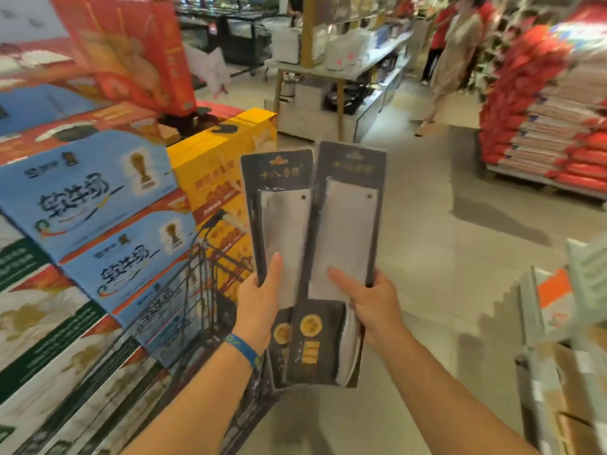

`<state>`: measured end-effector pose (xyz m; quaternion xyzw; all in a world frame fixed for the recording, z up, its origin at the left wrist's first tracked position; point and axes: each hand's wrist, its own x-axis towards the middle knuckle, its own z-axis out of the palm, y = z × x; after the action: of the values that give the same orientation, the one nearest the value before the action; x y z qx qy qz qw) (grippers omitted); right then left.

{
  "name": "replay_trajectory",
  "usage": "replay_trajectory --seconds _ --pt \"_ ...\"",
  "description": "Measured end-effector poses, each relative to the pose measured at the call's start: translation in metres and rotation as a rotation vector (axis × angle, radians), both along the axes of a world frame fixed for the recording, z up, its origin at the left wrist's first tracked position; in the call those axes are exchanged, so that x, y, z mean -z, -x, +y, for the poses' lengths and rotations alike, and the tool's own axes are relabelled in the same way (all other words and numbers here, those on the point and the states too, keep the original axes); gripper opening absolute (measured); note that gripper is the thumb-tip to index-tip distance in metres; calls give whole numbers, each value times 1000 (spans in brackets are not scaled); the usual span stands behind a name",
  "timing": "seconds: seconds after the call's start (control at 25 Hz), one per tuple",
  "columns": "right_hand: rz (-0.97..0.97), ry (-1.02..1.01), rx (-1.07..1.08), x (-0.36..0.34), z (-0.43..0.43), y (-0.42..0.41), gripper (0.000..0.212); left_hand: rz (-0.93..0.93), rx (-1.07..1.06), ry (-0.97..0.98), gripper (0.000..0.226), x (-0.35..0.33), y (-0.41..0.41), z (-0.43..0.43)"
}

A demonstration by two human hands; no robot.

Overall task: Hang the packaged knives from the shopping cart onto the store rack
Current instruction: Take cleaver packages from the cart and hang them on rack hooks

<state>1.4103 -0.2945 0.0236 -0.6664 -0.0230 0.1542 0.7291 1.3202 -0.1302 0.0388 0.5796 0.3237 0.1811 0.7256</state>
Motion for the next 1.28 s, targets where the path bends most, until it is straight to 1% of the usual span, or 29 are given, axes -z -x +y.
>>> replay_trajectory --seconds 0.04,0.12,0.24,0.32,0.4,0.44,0.48,0.6,0.68,0.72,0.76,0.84,0.88,0.92,1.04,1.08,1.16,1.28 --pt "-12 -14 87 -3 -26 -19 61 -3 -30 -82 40 -4 -14 -10" --pt "-46 -21 210 -11 -88 -60 64 -5 -49 -212 52 -10 -44 -29" --pt "-60 -32 330 -17 -171 -107 73 -31 -76 -181 67 -19 -95 -61" --pt "-27 -59 401 -19 -217 -131 85 28 -32 -193 78 -21 -132 -95" --pt "-10 -68 412 -16 -244 -147 94 90 37 -209 98 -17 -153 -117" --pt "-28 -66 410 -16 -257 -154 91 125 64 -217 102 -13 -162 -129" --pt "-65 -53 406 -15 -269 -161 84 147 89 -220 100 -8 -170 -141" --pt "-186 -24 431 -13 -294 -182 46 136 170 -138 91 -4 -195 -172" --pt "-214 -1 477 -10 -305 -198 23 150 204 -150 83 -5 -221 -186" --pt "-209 15 513 -8 -311 -206 15 160 211 -172 79 -6 -236 -193" --pt "-192 34 552 -7 -316 -213 10 167 221 -199 76 -7 -251 -199" --pt "-173 77 603 -7 -330 -229 7 174 272 -244 70 -10 -285 -214" --pt "-185 112 623 -8 -339 -239 9 173 311 -256 68 -9 -306 -225" --pt "-202 151 644 -11 -347 -248 16 167 349 -261 66 -8 -326 -235" --pt "-250 264 747 -17 -375 -284 51 136 479 -209 70 -7 -395 -270" --pt "-233 291 801 -20 -386 -299 59 131 523 -190 72 -8 -421 -284" --pt "-189 319 904 -30 -408 -322 64 103 596 -182 73 -16 -466 -309" --pt "-214 346 1023 -48 -443 -347 58 54 780 -187 86 -29 -530 -360"
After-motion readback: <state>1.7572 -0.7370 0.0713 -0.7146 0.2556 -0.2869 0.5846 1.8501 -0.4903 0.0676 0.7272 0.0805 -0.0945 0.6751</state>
